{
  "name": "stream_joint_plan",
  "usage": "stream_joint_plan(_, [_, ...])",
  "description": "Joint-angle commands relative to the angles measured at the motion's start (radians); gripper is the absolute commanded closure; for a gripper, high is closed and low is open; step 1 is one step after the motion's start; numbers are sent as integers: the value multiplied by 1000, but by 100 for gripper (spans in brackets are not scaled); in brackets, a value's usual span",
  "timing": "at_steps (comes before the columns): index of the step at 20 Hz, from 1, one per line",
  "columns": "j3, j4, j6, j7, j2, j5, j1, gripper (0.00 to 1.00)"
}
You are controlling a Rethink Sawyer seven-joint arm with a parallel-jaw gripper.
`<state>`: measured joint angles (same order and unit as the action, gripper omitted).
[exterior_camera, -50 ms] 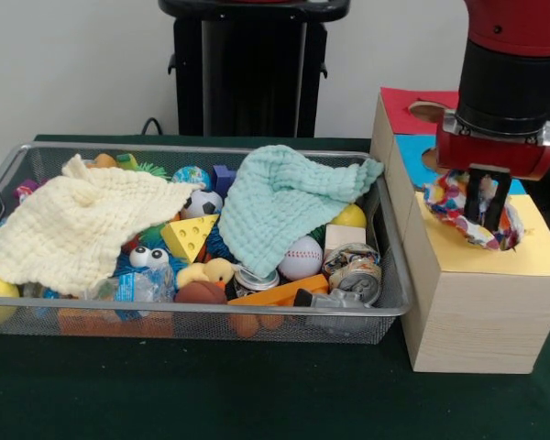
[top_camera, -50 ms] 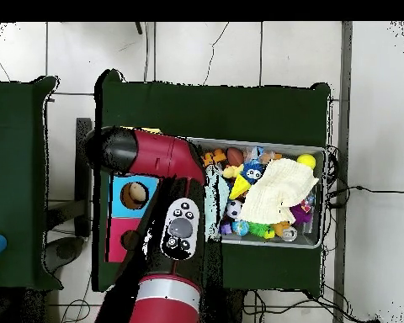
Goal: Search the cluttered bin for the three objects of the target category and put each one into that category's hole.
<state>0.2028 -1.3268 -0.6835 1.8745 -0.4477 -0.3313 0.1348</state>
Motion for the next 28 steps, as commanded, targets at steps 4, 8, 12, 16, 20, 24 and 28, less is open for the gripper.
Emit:
stream_joint_plan(4, [-103,-94,10,144,7,-23,-50,0])
stream_joint_plan(8, [-107,-91,15,148,10,-26,-53,0])
stream_joint_plan(12, [-103,-84,13,160,18,-27,-53,0])
stream_joint_plan(16, [-94,-67,7,169,29,-22,-49,0])
stream_joint_plan(20, [-75,-43,24,190,67,-12,-34,0])
stream_joint_plan(24, [-69,-42,105,217,124,-9,-17,0])
stream_joint_plan(28, [-87,-59,124,232,132,-32,-14,0])
